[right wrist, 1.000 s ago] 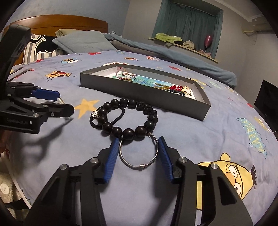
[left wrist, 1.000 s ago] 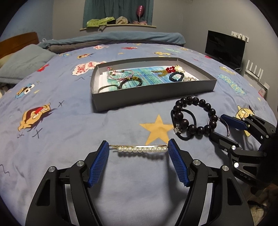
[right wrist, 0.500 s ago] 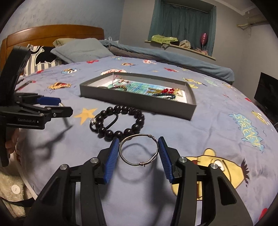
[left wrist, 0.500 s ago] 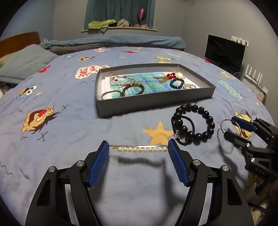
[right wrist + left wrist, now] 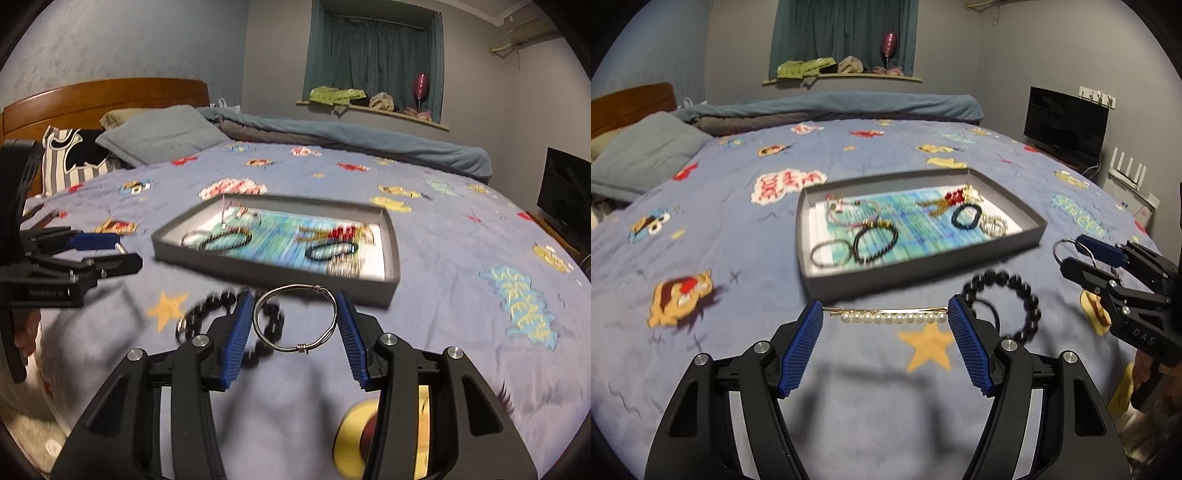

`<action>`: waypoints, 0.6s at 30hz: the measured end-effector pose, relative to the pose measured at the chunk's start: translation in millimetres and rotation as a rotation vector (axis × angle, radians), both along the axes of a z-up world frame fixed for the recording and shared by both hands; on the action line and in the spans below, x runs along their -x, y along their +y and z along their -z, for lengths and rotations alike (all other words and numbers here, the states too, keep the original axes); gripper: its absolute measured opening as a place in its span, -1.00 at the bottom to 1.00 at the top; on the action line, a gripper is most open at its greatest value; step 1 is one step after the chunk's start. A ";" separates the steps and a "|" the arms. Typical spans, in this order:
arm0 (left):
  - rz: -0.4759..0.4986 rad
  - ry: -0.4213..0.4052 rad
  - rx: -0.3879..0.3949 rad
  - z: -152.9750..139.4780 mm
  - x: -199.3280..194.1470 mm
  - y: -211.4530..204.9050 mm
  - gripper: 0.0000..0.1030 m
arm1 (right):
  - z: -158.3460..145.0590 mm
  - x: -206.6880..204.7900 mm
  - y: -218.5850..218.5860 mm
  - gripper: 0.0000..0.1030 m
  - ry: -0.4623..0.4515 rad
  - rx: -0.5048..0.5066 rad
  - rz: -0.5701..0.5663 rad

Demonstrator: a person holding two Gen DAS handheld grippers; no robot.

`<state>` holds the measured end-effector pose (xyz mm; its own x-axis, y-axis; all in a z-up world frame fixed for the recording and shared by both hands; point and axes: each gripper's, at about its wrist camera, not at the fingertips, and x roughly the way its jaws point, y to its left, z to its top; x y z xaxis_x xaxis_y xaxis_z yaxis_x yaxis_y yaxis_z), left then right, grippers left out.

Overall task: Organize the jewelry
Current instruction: 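Carry the hair bar and bangle into the grey box and open both tools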

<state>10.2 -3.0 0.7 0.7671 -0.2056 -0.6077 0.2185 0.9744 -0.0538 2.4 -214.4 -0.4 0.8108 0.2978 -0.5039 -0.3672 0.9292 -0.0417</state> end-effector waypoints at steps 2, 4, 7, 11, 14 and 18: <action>0.007 -0.006 0.007 -6.0 -8.6 -1.6 0.37 | -4.9 -11.6 3.9 -0.10 0.001 0.001 0.002; 0.013 -0.013 0.014 -11.1 -19.5 -3.5 0.37 | -9.3 -26.6 7.9 -0.10 0.006 -0.011 0.002; 0.025 -0.008 0.027 -16.3 -41.3 -5.0 0.37 | -11.8 -46.6 12.1 -0.10 0.015 -0.026 0.008; 0.025 0.000 0.041 -18.7 -67.7 -2.6 0.37 | -9.2 -72.6 18.0 -0.10 0.037 -0.032 0.012; 0.019 0.009 0.044 -16.4 -91.2 -1.6 0.37 | -1.2 -92.0 22.5 -0.10 0.070 -0.033 0.015; 0.028 0.036 0.050 -10.9 -122.5 -3.7 0.37 | 8.4 -108.9 29.0 -0.10 0.105 -0.033 0.006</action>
